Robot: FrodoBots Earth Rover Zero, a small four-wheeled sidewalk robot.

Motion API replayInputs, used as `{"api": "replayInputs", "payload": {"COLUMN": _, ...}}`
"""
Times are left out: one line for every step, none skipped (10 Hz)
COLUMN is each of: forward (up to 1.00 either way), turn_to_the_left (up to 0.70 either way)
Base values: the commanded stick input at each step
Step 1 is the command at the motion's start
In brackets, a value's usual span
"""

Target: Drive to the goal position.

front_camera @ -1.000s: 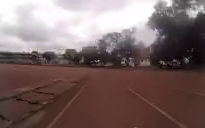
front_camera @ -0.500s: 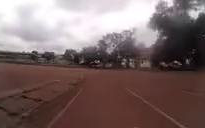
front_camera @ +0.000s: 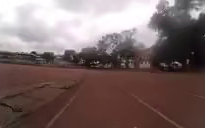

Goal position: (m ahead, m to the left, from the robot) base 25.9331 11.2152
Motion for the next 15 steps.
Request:
{"api": "replayInputs", "payload": {"forward": 1.0, "turn_to_the_left": 0.0}}
{"api": "replayInputs", "payload": {"forward": 1.0, "turn_to_the_left": 0.0}}
{"api": "replayInputs", "payload": {"forward": 1.0, "turn_to_the_left": 0.0}}
{"api": "replayInputs", "payload": {"forward": 1.0, "turn_to_the_left": 0.0}}
{"api": "replayInputs", "payload": {"forward": 1.0, "turn_to_the_left": 0.0}}
{"api": "replayInputs", "payload": {"forward": 1.0, "turn_to_the_left": 0.0}}
{"api": "replayInputs", "payload": {"forward": 1.0, "turn_to_the_left": 0.0}}
{"api": "replayInputs", "payload": {"forward": 1.0, "turn_to_the_left": 0.0}}
{"api": "replayInputs", "payload": {"forward": 1.0, "turn_to_the_left": 0.0}}
{"api": "replayInputs", "payload": {"forward": 1.0, "turn_to_the_left": 0.0}}
{"api": "replayInputs", "payload": {"forward": 1.0, "turn_to_the_left": 0.0}}
{"api": "replayInputs", "payload": {"forward": 1.0, "turn_to_the_left": 0.0}}
{"api": "replayInputs", "payload": {"forward": 1.0, "turn_to_the_left": 0.0}}
{"api": "replayInputs", "payload": {"forward": 1.0, "turn_to_the_left": 0.0}}
{"api": "replayInputs", "payload": {"forward": 1.0, "turn_to_the_left": 0.0}}
